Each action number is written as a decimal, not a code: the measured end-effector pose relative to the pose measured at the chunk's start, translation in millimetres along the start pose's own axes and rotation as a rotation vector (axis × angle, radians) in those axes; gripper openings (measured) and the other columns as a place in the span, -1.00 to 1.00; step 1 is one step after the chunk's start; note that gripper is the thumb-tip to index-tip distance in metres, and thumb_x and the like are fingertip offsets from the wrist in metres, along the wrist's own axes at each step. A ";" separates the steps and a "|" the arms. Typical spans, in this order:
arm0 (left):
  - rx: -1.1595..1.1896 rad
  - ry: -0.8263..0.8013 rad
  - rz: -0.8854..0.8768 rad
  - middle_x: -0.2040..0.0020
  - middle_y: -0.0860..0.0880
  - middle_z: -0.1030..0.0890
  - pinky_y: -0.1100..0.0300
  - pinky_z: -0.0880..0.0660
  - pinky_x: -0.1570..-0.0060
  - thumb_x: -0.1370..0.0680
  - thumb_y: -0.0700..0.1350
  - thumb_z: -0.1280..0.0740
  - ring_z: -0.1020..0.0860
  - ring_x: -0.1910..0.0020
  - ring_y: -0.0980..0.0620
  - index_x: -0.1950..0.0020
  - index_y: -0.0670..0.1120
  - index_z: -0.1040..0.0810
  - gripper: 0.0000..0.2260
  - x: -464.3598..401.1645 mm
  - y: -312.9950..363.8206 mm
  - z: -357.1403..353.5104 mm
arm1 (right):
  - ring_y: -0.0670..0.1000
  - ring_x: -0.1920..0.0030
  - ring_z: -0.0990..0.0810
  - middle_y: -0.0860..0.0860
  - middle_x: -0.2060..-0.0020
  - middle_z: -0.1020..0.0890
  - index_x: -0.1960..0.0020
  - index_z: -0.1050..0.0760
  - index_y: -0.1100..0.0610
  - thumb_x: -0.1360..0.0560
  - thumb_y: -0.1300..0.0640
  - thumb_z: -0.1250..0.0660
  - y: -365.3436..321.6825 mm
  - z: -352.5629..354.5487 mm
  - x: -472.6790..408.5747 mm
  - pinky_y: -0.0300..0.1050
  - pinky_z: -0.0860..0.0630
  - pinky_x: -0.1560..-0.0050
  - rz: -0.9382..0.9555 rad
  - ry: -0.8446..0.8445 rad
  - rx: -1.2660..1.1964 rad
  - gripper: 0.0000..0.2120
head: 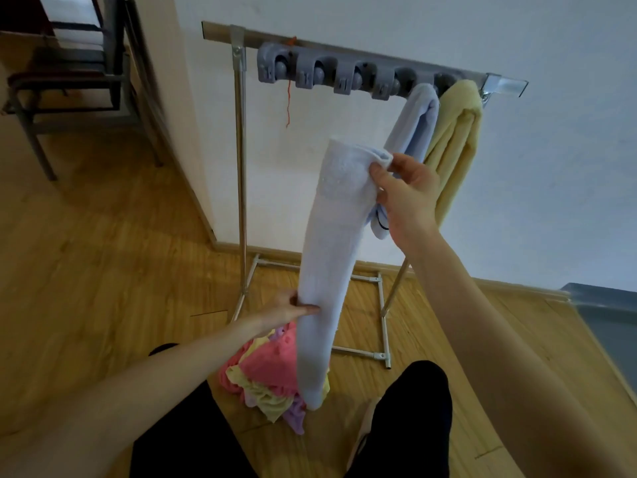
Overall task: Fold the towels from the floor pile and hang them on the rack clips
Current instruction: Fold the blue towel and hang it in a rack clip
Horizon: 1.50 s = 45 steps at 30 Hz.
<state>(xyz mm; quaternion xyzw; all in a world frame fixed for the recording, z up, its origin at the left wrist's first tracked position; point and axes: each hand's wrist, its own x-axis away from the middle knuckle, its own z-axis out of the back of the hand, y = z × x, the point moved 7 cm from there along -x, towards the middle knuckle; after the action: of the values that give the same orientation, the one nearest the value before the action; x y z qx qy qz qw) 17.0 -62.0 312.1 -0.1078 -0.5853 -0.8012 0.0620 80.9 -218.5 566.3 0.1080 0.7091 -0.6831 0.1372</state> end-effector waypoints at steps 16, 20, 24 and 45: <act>-0.013 0.042 -0.220 0.35 -0.07 -0.36 0.24 -0.24 0.32 -0.38 0.10 -0.40 -0.35 0.33 0.07 0.29 -0.25 -0.45 -0.59 -18.1 100.3 57.6 | 0.03 0.38 -0.40 0.10 0.36 -0.40 0.13 -0.41 0.24 -0.36 0.37 -0.25 179.3 86.9 46.4 -0.20 -0.37 0.45 -0.576 0.088 0.385 -0.89; -0.193 -0.214 -0.303 0.42 -0.05 -0.33 0.35 -0.22 0.42 -0.45 -0.02 -0.41 -0.31 0.41 0.09 0.35 -0.20 -0.43 -0.68 -2.0 170.3 52.0 | 0.04 0.25 -0.51 0.14 0.18 -0.49 -0.24 -0.32 0.26 -0.46 0.32 -0.28 191.9 71.0 67.7 -0.16 -0.46 0.30 -0.787 -0.378 0.579 -0.63; -0.397 -0.402 -0.310 0.36 0.03 -0.49 0.38 -0.36 0.32 -0.49 -0.02 -0.39 -0.45 0.33 0.15 0.22 -0.25 -0.59 -0.71 9.0 210.0 40.2 | 0.08 -0.14 -0.49 0.18 -0.20 -0.50 -0.38 -0.33 0.28 -0.57 0.23 -0.17 170.9 52.8 64.6 -0.12 -0.41 -0.07 -0.548 -0.665 0.966 -0.62; -0.560 -0.492 -0.274 0.18 0.01 -0.62 0.24 -0.44 0.12 -0.42 0.12 -0.41 -0.58 0.16 0.08 0.01 -0.16 -0.60 -0.64 3.3 205.7 36.4 | 0.05 0.24 -0.45 0.09 0.26 -0.48 0.06 -0.44 0.24 -0.46 0.12 -0.35 87.1 57.3 31.1 -0.13 -0.31 0.26 -0.334 -0.737 -0.020 -0.81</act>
<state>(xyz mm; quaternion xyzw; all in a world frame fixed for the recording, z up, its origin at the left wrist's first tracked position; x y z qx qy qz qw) 63.9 -90.4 513.6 -0.2303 -0.3504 -0.8809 -0.2195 84.1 -273.0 472.2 -0.2622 0.6270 -0.6820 0.2703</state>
